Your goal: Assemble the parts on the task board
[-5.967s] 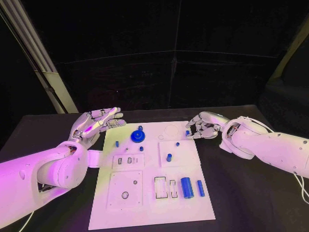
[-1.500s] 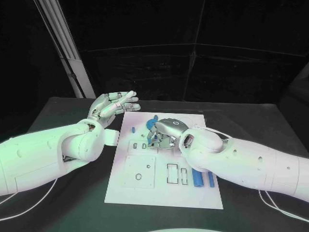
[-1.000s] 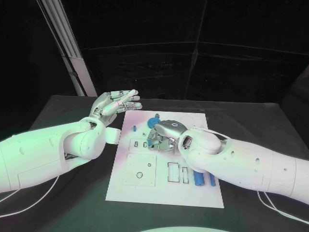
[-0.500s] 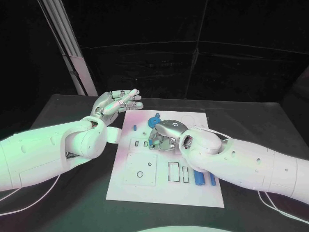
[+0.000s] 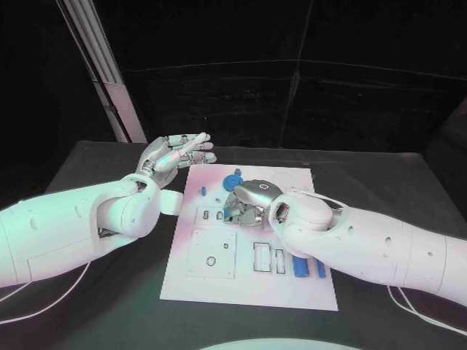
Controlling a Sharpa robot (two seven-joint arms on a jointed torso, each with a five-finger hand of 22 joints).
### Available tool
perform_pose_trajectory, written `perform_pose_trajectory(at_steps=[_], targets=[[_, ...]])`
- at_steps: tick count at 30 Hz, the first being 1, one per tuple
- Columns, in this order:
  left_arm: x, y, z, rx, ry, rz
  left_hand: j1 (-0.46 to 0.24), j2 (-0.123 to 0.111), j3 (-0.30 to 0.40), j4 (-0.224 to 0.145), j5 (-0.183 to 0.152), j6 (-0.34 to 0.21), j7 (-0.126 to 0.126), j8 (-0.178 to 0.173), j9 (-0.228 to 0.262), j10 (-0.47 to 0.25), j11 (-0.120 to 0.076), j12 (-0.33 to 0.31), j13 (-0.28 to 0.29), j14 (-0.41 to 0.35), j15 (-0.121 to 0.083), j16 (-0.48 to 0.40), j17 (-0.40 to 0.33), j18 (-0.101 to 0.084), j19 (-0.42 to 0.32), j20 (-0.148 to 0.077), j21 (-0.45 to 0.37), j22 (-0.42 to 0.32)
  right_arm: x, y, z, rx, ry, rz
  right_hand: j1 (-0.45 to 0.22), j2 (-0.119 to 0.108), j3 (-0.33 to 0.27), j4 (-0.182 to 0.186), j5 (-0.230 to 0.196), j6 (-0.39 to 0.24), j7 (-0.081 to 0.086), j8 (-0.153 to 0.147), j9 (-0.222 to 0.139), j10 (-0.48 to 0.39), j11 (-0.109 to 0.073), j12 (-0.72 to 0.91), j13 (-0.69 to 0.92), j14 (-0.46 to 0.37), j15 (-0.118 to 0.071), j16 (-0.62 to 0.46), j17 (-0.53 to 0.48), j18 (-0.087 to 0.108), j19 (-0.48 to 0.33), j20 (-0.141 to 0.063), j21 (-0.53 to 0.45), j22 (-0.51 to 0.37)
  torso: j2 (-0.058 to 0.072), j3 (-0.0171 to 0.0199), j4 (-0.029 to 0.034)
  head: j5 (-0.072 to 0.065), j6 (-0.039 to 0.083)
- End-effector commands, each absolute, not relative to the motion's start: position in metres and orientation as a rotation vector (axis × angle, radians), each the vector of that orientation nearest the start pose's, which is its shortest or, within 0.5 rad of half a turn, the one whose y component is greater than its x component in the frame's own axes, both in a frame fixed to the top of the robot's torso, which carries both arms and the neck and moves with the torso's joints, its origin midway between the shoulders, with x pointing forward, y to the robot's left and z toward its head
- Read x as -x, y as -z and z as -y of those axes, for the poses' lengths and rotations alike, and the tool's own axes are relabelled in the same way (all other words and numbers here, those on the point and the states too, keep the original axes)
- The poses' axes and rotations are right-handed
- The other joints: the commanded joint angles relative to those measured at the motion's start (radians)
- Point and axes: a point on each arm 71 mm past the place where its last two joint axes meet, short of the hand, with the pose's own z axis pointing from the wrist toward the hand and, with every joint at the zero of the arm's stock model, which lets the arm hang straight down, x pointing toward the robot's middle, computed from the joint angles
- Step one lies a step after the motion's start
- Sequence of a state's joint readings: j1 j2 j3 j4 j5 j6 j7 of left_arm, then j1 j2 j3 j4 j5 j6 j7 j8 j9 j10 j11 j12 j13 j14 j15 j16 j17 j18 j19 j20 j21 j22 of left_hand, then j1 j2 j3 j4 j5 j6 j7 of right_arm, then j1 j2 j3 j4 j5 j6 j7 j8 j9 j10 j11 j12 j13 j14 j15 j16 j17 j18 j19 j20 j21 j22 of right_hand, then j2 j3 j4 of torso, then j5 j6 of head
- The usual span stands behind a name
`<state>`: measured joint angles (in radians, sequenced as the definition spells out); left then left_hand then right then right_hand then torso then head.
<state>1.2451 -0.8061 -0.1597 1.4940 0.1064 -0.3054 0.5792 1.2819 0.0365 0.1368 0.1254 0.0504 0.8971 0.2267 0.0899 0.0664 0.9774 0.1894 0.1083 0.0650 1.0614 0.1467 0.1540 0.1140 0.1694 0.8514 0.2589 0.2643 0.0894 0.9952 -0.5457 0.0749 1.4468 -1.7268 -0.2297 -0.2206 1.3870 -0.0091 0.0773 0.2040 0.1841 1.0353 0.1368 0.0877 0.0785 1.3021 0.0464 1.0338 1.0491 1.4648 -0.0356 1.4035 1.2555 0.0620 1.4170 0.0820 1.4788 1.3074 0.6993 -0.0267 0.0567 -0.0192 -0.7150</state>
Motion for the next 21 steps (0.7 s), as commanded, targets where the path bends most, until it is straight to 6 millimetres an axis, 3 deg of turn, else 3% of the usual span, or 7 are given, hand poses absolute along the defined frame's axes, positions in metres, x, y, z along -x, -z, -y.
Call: perform_pose_trajectory(at_steps=[1,10,21], targets=[[-0.4885,0.1901,-0.2026,1.102,1.634,-1.320,-0.004,0.006,-0.002,-0.006,0.004,0.002,0.023,-0.007,-0.001,0.003,0.005,-0.007,-0.001,0.007,-0.002,-0.003,-0.001,0.015,0.005,-0.002,-0.004,-0.002,-0.4573,0.2432,0.0716,0.338,-0.679,-1.733,-0.010,0.001,0.001,0.005,-0.003,-0.010,-0.001,-0.007,-0.002,-0.009,0.000,-0.007,-0.002,0.046,0.008,-0.006,-0.003,-0.007,-0.006,0.001,-0.005,0.011,-0.001,-0.0003,0.0020,-0.001,-0.002],[-0.4887,0.1903,-0.2028,1.103,1.632,-1.320,-0.005,0.006,-0.002,-0.006,0.004,0.001,0.023,-0.007,-0.001,0.002,0.005,-0.007,-0.001,0.007,-0.001,-0.004,-0.001,0.015,0.005,-0.002,-0.004,-0.002,-0.4577,0.2424,0.0720,0.329,-0.689,-1.721,-0.026,-0.015,-0.010,0.015,-0.019,-0.028,0.004,-0.019,-0.003,-0.024,0.006,-0.026,-0.018,0.043,0.013,-0.013,-0.014,-0.004,-0.013,0.006,-0.010,-0.001,-0.002,-0.0010,0.0031,-0.003,-0.003],[-0.4890,0.1904,-0.2032,1.104,1.630,-1.321,-0.005,0.006,-0.002,-0.006,0.004,0.001,0.023,-0.008,-0.001,0.002,0.005,-0.008,-0.001,0.007,-0.001,-0.004,-0.002,0.015,0.005,-0.002,-0.004,-0.002,-0.4578,0.2412,0.0718,0.316,-0.694,-1.707,-0.084,-0.044,-0.076,0.055,-0.056,-0.039,0.005,-0.020,0.000,-0.038,0.010,-0.046,-0.034,0.042,0.017,-0.021,-0.023,-0.002,-0.019,0.010,-0.016,-0.010,-0.003,-0.0012,0.0051,-0.005,-0.003]])
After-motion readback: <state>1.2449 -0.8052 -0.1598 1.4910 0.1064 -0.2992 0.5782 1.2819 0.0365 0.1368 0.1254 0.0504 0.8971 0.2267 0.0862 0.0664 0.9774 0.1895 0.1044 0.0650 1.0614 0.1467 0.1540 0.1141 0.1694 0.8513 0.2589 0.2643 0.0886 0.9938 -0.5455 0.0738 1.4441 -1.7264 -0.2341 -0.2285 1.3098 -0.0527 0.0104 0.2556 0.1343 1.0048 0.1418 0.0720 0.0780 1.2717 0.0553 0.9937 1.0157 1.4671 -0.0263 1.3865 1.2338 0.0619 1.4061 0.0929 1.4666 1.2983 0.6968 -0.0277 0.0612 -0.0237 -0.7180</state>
